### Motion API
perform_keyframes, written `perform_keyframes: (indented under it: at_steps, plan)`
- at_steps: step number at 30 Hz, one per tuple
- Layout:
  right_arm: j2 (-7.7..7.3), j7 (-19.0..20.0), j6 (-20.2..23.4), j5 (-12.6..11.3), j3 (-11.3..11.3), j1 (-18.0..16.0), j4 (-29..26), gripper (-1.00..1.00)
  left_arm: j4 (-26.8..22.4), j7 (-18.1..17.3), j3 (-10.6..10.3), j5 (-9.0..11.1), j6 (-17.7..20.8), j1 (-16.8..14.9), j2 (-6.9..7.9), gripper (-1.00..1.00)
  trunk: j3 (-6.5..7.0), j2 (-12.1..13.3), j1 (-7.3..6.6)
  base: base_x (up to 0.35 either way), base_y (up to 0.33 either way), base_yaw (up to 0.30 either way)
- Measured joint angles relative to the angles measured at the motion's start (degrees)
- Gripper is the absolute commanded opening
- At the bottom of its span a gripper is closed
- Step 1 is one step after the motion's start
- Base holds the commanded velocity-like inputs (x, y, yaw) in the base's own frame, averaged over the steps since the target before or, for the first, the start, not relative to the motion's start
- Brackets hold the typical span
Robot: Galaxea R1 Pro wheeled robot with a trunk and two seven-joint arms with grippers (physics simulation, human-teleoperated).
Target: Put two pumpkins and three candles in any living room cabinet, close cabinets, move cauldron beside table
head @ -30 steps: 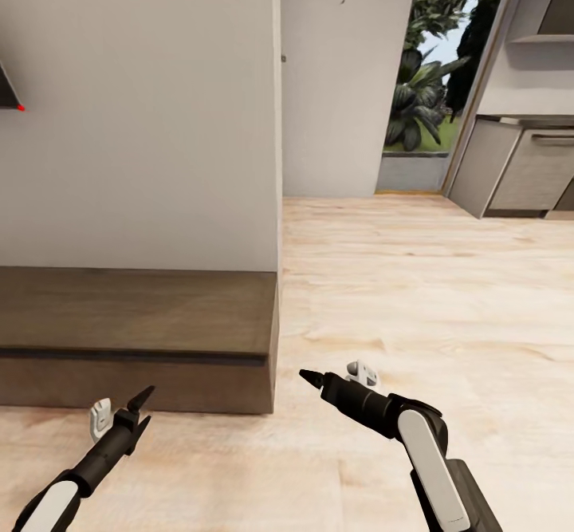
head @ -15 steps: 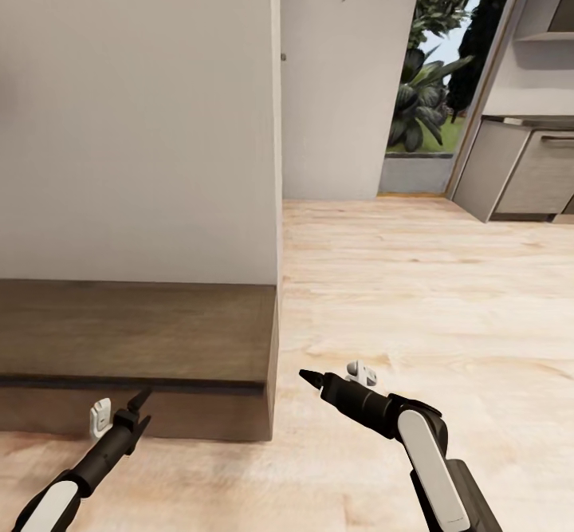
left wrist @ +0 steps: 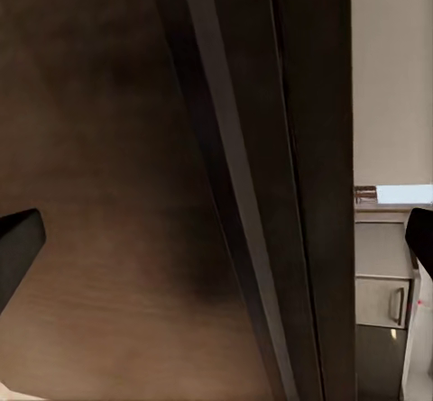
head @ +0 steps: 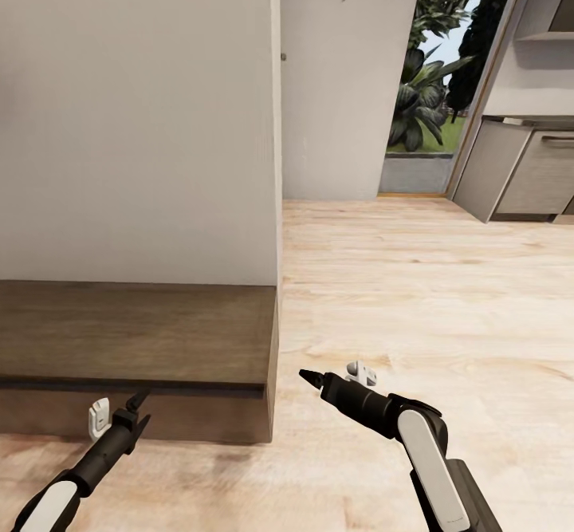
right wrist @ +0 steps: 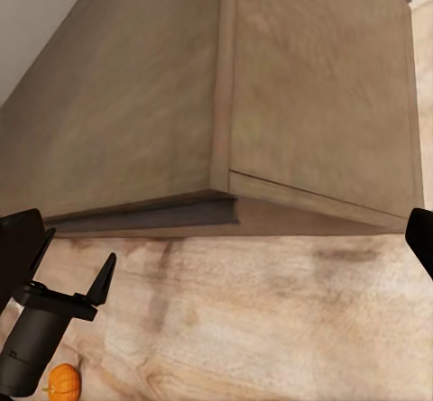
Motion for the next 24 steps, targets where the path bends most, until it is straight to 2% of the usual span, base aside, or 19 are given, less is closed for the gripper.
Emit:
perform_keyframes:
  at_steps: [4,10,14,17,24]
  plan:
    - [-0.07,0.00,0.00,0.00,0.00,-0.03,0.00,1.00,0.00,0.05,0.03,-0.03,-0.01,0.00,-0.01,1.00,0.00,0.00,0.00,0.000,0.000,0.000]
    - [-0.09,0.08,0.13,0.02,-0.09,-0.03,-0.03,1.00,0.00,0.02,-0.04,-0.09,0.02,0.00,0.07,1.00,-1.32,-0.08,0.16,0.000,0.000,0.000]
    - [-0.09,0.14,0.22,0.01,-0.68,-0.03,-0.03,1.00,0.00,-0.01,-0.04,-0.02,0.09,0.00,0.14,1.00,-1.33,-0.08,0.15,0.000,0.000,0.000]
    - [-0.09,0.56,0.25,0.02,-0.96,-0.03,-0.07,1.00,0.00,-0.09,-0.05,-0.01,0.14,0.00,0.20,1.00,-1.99,-0.12,0.23,0.000,0.000,0.000]
    - [-0.09,0.94,0.23,0.00,-1.11,-0.03,-0.08,1.00,-0.08,-1.40,-0.06,0.00,0.26,0.00,0.25,1.00,-1.99,-0.12,0.23,0.000,0.000,0.000]
